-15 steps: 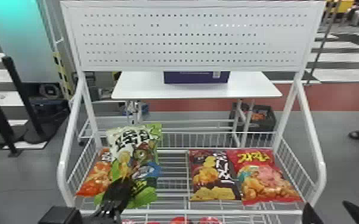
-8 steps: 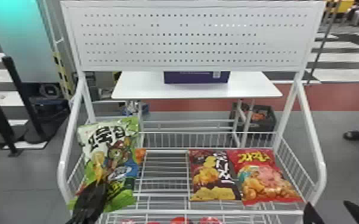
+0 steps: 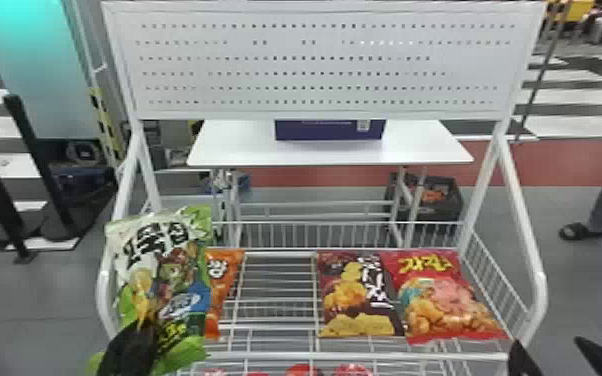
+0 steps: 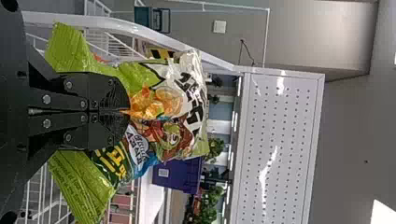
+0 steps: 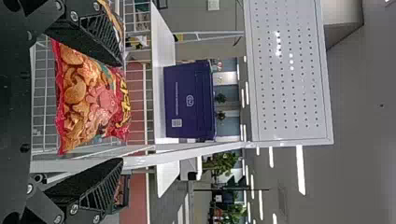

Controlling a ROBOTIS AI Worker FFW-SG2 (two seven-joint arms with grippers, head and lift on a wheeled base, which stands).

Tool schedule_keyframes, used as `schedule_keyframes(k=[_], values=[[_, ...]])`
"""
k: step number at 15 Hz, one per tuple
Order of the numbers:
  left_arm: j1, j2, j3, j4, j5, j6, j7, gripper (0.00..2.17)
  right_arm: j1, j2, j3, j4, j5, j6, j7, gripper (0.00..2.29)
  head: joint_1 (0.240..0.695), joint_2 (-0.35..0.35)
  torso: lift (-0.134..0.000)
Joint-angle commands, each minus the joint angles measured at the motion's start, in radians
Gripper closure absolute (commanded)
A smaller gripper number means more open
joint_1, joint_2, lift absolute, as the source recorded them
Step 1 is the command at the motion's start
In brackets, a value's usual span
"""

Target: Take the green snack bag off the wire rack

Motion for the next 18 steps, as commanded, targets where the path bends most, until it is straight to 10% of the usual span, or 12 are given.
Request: schedule_keyframes(k=[1,18], values=[[0.014,0.0,0.012,0.018,0.0,-0.038,0.0,1.19,0.0,0.0,0.001,0.001,0.0,0.0,0.0,0.17,0.499,0.0,0.0],[0.091,0.003,0.057,0.012,0.0,-0.115,-0.032,1.19,0.017,-0.005,-0.01,-0.007,0.0,-0.009,0.0,0.17,0.499,0.0,0.0]])
